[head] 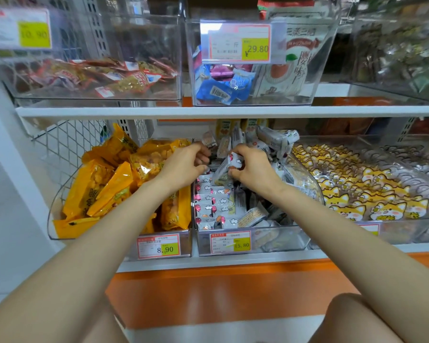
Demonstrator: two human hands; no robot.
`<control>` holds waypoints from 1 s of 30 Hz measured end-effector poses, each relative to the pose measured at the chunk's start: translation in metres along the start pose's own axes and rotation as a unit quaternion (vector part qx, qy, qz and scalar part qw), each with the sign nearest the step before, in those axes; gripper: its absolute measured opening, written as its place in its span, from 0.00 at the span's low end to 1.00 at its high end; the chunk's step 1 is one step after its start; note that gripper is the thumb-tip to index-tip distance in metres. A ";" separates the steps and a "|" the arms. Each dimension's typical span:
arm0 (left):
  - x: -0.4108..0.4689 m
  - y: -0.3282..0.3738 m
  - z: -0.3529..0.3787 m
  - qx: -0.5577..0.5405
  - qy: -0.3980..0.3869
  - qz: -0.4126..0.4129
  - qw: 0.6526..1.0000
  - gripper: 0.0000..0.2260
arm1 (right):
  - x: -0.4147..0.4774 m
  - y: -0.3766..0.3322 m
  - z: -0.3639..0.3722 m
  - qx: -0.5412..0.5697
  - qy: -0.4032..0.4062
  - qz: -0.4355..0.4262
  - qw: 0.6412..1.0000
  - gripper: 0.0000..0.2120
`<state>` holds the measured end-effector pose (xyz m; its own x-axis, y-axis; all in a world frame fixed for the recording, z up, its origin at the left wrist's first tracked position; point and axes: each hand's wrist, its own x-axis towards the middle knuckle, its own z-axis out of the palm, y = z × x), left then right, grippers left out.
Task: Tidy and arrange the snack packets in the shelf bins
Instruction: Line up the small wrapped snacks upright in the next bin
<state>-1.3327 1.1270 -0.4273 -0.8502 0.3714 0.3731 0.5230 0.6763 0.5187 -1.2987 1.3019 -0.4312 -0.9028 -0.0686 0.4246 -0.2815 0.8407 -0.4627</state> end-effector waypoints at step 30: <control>0.013 0.014 0.011 0.404 -0.282 0.058 0.868 0.18 | 0.002 0.004 0.026 -0.255 -0.223 -0.014 0.941 0.22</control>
<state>-1.3375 1.1484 -0.4240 -0.8075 0.5656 -0.1672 0.5885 0.7542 -0.2913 -1.3105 1.2911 -0.4527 -0.9761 -0.2172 0.0093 -0.2169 0.9759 0.0261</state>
